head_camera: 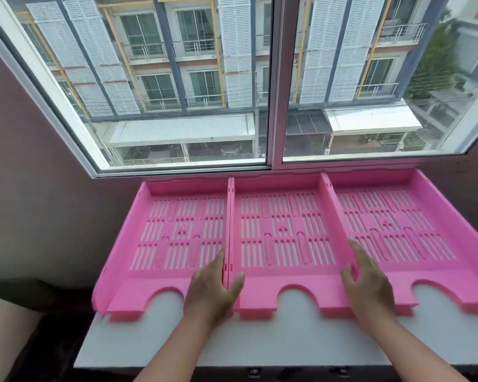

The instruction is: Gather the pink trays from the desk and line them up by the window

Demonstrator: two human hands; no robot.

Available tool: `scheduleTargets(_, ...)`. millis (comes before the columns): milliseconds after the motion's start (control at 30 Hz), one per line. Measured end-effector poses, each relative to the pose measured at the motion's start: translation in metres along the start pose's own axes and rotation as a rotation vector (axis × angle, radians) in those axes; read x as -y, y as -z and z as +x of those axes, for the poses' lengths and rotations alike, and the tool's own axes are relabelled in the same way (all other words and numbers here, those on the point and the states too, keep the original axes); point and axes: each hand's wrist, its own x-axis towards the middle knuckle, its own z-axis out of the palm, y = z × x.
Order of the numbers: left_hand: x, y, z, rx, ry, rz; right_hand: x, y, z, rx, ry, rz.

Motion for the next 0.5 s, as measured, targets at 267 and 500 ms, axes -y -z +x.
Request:
scheduleTargets(267,-0.003,0.002,0.001,-0.031,-0.025,0.012,0.000,0.004,0.004,0.073,0.006,-0.014)
scheduleTargets(500,-0.011,-0.013,-0.029,-0.178,0.048,0.033,-0.012,0.020,-0.019,0.152,0.052,-0.114)
